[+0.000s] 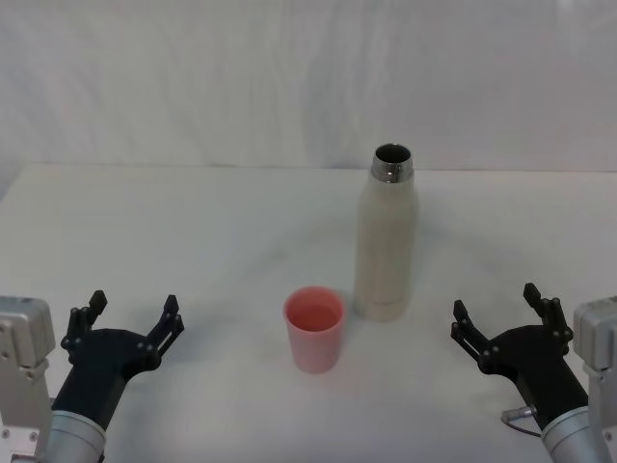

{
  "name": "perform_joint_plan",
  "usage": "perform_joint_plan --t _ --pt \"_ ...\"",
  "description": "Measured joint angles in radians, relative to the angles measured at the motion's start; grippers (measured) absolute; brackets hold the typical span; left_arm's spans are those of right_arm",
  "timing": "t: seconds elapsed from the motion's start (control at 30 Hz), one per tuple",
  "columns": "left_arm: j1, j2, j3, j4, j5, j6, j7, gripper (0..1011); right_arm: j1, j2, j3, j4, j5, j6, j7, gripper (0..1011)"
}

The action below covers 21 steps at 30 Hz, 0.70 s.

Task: Grasp the thermos with one hand and pour water into the cup lid.

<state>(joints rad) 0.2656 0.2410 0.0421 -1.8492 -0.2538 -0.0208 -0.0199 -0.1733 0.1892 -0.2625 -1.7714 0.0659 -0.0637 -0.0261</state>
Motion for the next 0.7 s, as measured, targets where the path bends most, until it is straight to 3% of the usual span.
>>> perform_joint_plan --t 0.4,0.7 --pt "0.000 0.000 0.000 0.000 0.000 0.000 0.000 1001 -0.020 -0.004 0.025 -0.048 -0.020 0.009 0.047 1000" --pt "0.000 0.000 0.000 0.000 0.000 0.000 0.000 1001 -0.004 0.004 0.054 -0.055 0.042 0.035 0.147 1000"
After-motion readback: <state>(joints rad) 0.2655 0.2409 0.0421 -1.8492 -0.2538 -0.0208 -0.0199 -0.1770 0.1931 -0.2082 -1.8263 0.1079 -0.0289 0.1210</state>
